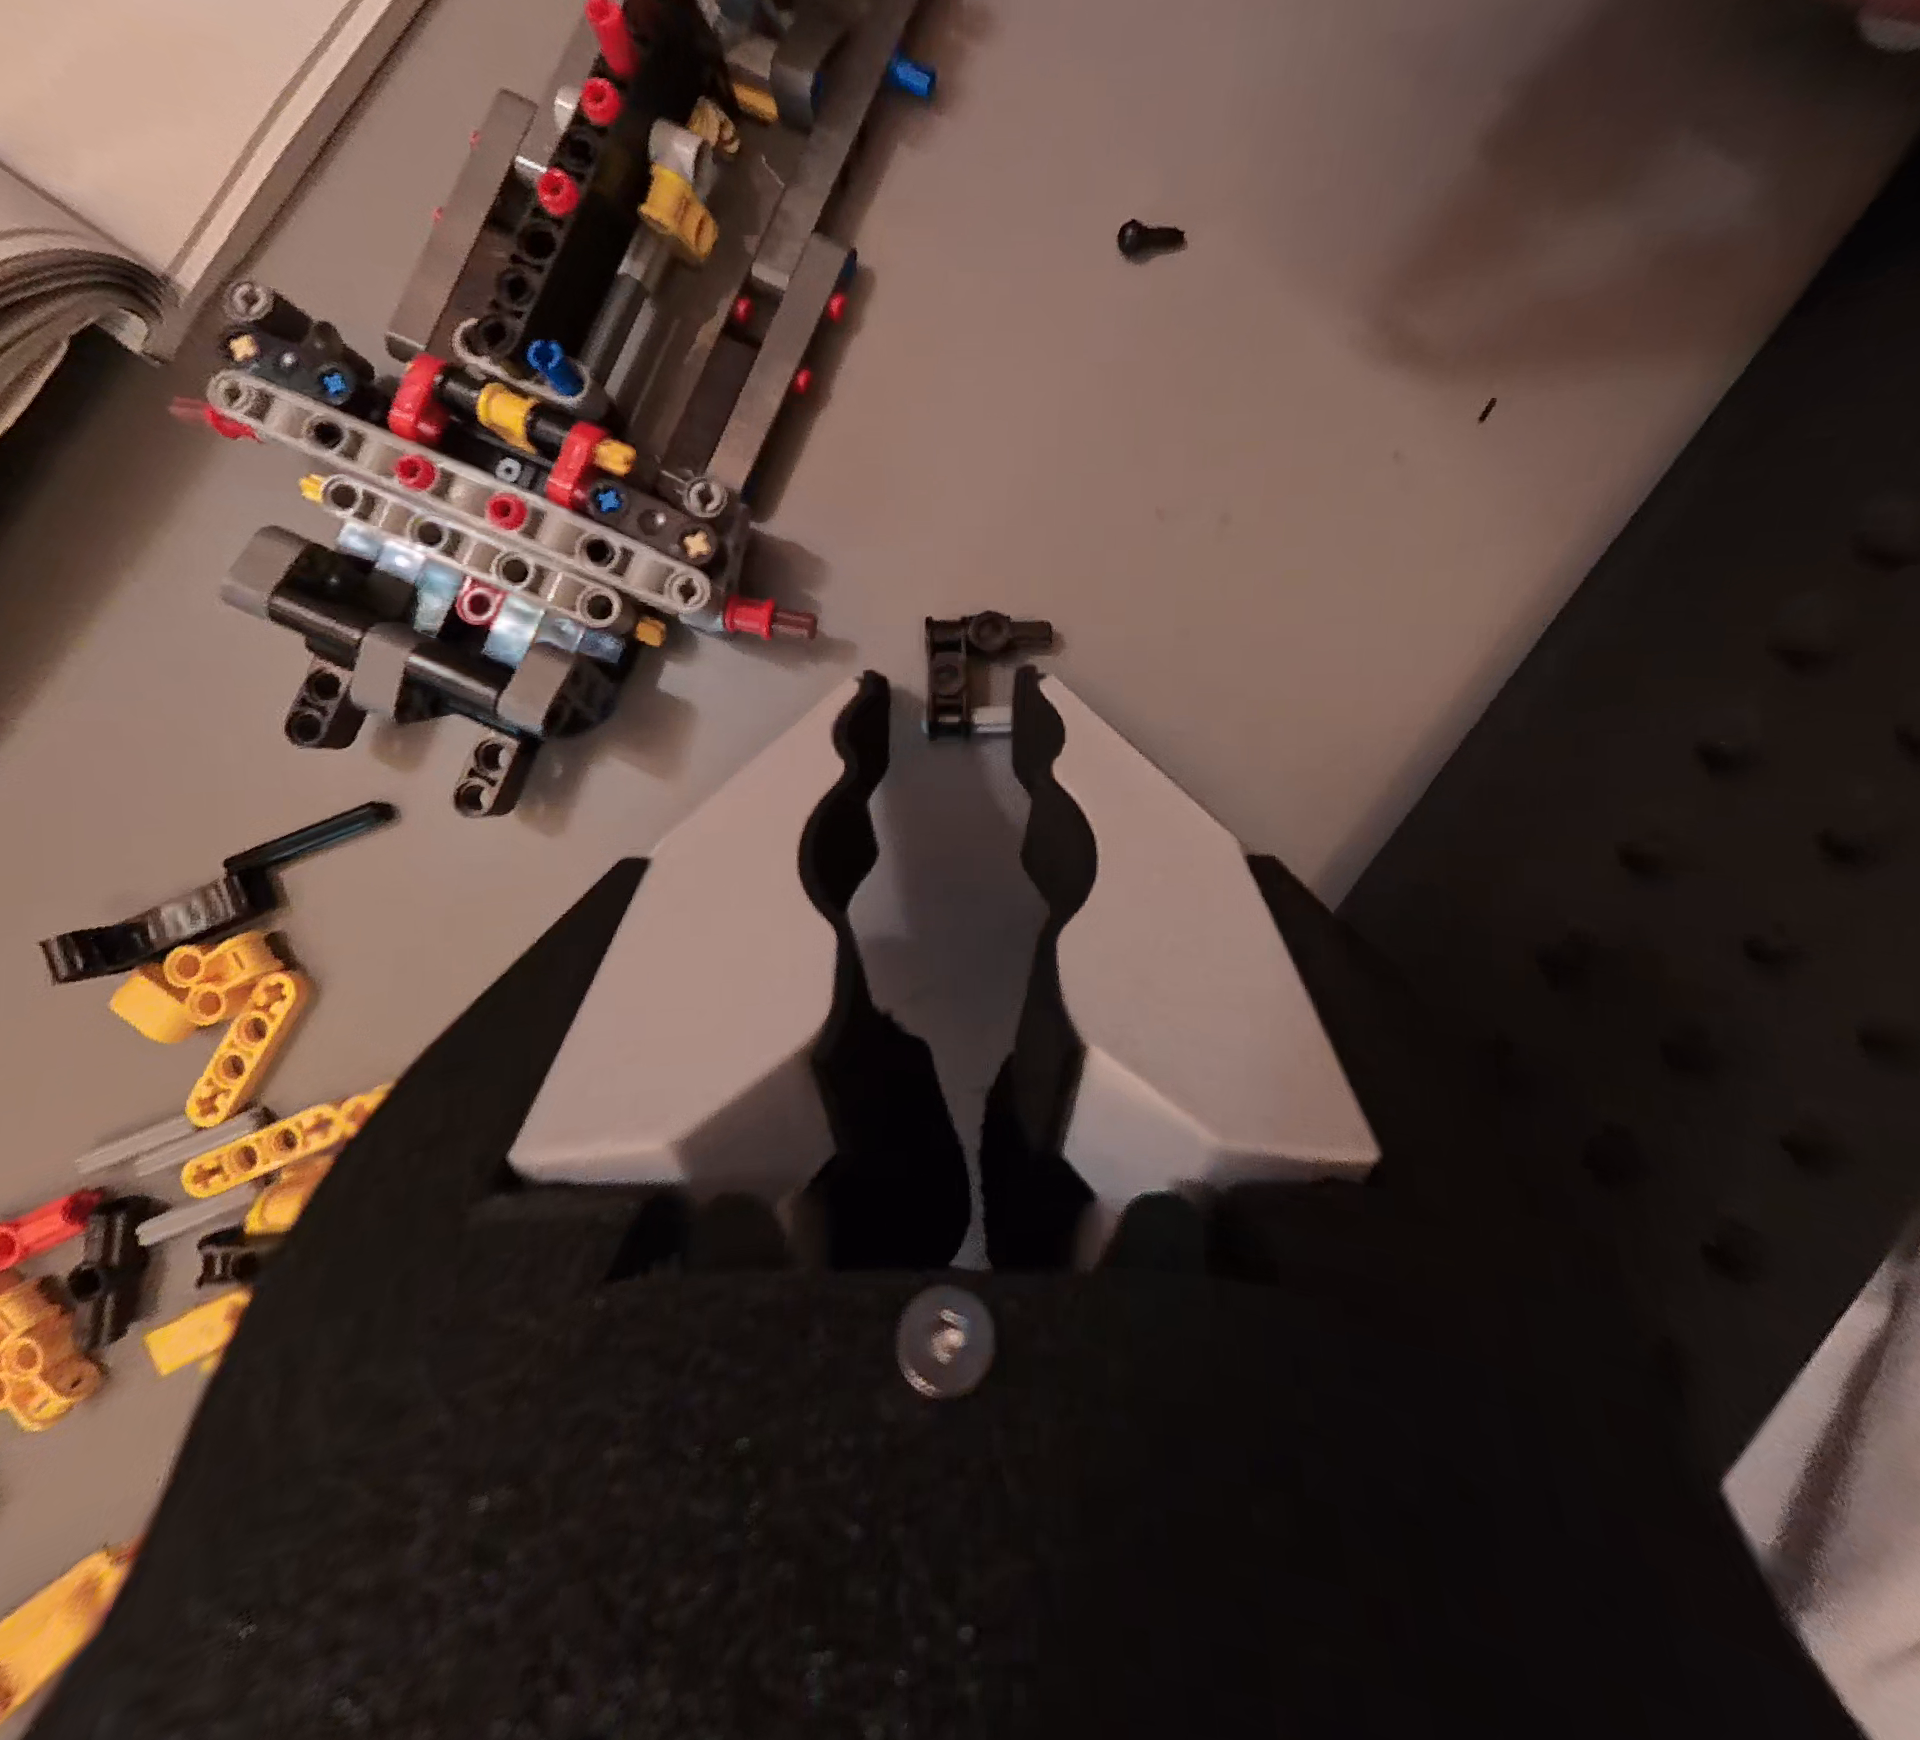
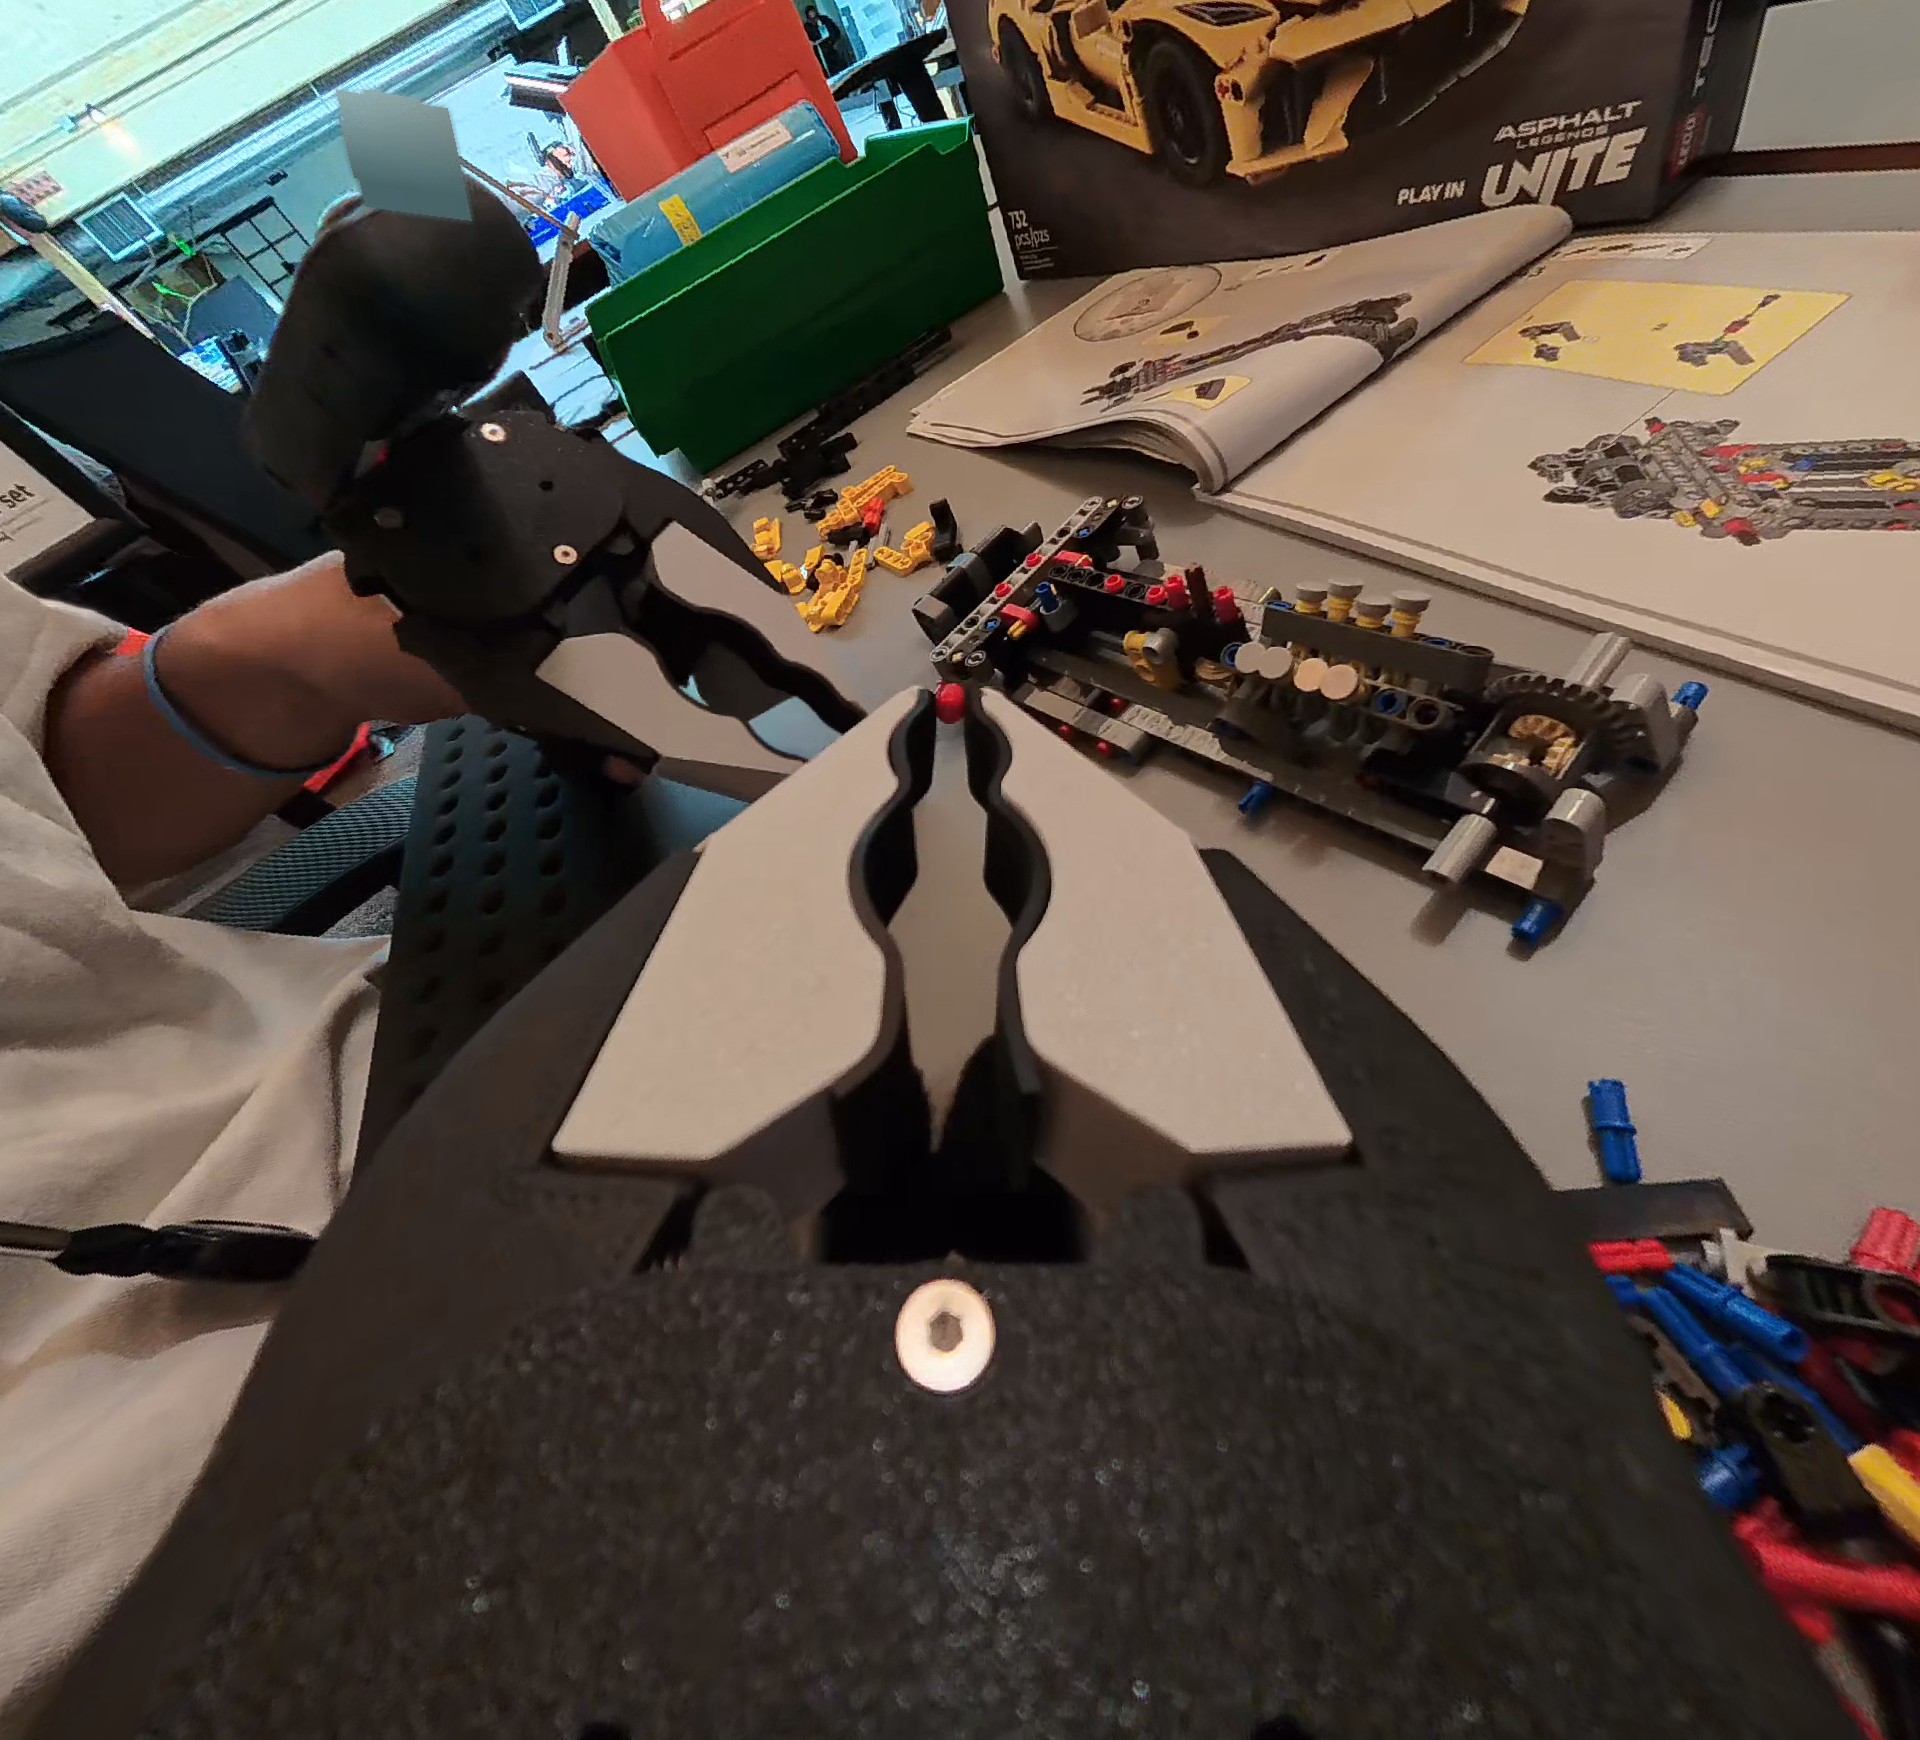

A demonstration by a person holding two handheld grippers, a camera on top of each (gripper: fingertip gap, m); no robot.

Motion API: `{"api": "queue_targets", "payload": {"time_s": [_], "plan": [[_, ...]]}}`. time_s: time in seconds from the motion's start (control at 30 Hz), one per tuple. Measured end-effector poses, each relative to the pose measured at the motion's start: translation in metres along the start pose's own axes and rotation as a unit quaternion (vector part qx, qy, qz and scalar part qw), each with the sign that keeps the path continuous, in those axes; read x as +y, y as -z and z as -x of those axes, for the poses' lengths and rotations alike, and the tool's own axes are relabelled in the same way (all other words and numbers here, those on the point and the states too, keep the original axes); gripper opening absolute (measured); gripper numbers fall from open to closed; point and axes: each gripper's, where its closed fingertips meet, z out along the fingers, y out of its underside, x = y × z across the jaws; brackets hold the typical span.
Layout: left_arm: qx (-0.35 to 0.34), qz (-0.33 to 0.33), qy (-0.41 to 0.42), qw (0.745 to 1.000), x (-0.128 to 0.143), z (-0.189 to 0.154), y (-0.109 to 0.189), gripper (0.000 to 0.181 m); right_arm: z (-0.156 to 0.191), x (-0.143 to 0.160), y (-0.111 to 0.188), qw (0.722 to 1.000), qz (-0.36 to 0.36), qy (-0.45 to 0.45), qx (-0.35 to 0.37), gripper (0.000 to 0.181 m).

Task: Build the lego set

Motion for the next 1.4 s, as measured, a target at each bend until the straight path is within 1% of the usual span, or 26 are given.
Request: {"api": "queue_targets", "payload": {"time_s": [0.1,0.2,0.3,0.37,0.43,0.47,0.53,0.6,0.63,0.67,0.7,0.73,0.8,0.93,0.97,1.03,1.1,1.17,1.2,1.27,1.33,1.4], "plan": [[0.011,-0.011,0.016,1.000,0.002,0.001,0.008,0.023,0.000,0.000,0.000,1.000,0.000,-0.003,-0.003,0.004],[0.049,-0.027,0.031,0.998,0.001,-0.007,0.008,0.022,0.001,0.001,-0.001,1.000,0.004,-0.004,-0.004,0.004],[0.104,-0.026,0.052,0.993,0.000,-0.026,0.007,0.020,0.001,0.002,-0.002,1.000,0.006,-0.004,-0.004,0.004],[0.150,-0.026,0.077,0.985,-0.003,-0.043,0.012,0.018,0.000,0.002,-0.001,1.000,0.005,-0.006,-0.003,0.004],[0.200,-0.045,0.068,0.976,-0.011,-0.064,0.021,0.019,0.000,0.001,0.000,1.000,0.002,-0.008,-0.004,0.004],[0.204,-0.057,0.048,0.976,-0.015,-0.069,0.023,0.020,0.000,0.001,0.000,1.000,0.001,-0.010,-0.005,0.004],[0.166,-0.083,-0.029,0.982,-0.019,-0.059,0.025,0.021,0.001,0.001,0.000,1.000,0.000,-0.011,-0.007,0.004],[0.096,-0.094,-0.123,0.983,-0.018,-0.031,0.022,0.024,0.001,0.002,0.000,1.000,0.002,-0.012,-0.008,0.004],[0.066,-0.078,-0.154,0.983,-0.013,-0.015,0.018,0.023,0.001,0.002,0.000,1.000,0.003,-0.011,-0.009,0.004],[0.059,-0.051,-0.164,0.983,-0.006,-0.004,0.013,0.024,0.001,0.002,-0.001,1.000,0.003,-0.011,-0.008,0.004],[0.075,-0.031,-0.157,0.984,-0.001,0.000,0.009,0.027,0.001,0.002,-0.001,1.000,0.005,-0.011,-0.008,0.004],[0.102,-0.027,-0.143,0.984,0.001,-0.004,0.007,0.029,0.001,0.003,-0.001,1.000,0.005,-0.011,-0.008,0.004],[0.144,-0.037,-0.129,0.980,-0.001,-0.017,0.005,0.029,0.000,0.003,0.000,1.000,0.005,-0.012,-0.006,0.004],[0.156,-0.042,-0.142,0.977,-0.002,-0.036,-0.001,0.026,-0.001,0.003,-0.001,1.000,0.007,-0.016,-0.006,0.004],[0.169,-0.039,-0.133,0.976,-0.001,-0.043,0.000,0.020,-0.001,0.004,-0.001,1.000,0.007,-0.016,-0.006,0.004],[0.198,-0.035,-0.115,0.973,0.000,-0.056,0.005,0.019,-0.001,0.004,-0.001,1.000,0.008,-0.016,-0.007,0.004],[0.182,-0.048,-0.129,0.974,-0.002,-0.055,0.007,0.023,0.000,0.004,-0.001,1.000,0.008,-0.017,-0.009,0.004],[0.159,-0.068,-0.164,0.971,-0.008,-0.049,0.008,0.030,0.001,0.005,-0.002,1.000,0.010,-0.018,-0.011,0.004],[0.158,-0.078,-0.186,0.967,-0.010,-0.049,0.009,0.030,0.001,0.005,-0.002,1.000,0.011,-0.018,-0.012,0.004],[0.169,-0.072,-0.217,0.959,-0.010,-0.055,0.009,0.031,0.001,0.005,-0.002,1.000,0.012,-0.017,-0.011,0.004],[0.171,-0.054,-0.201,0.963,-0.013,-0.058,0.006,0.030,0.000,0.005,-0.001,1.000,0.011,-0.018,-0.009,0.004],[0.158,-0.047,-0.185,0.969,-0.015,-0.053,0.002,0.031,0.000,0.004,0.000,1.000,0.008,-0.019,-0.009,0.004]]}}
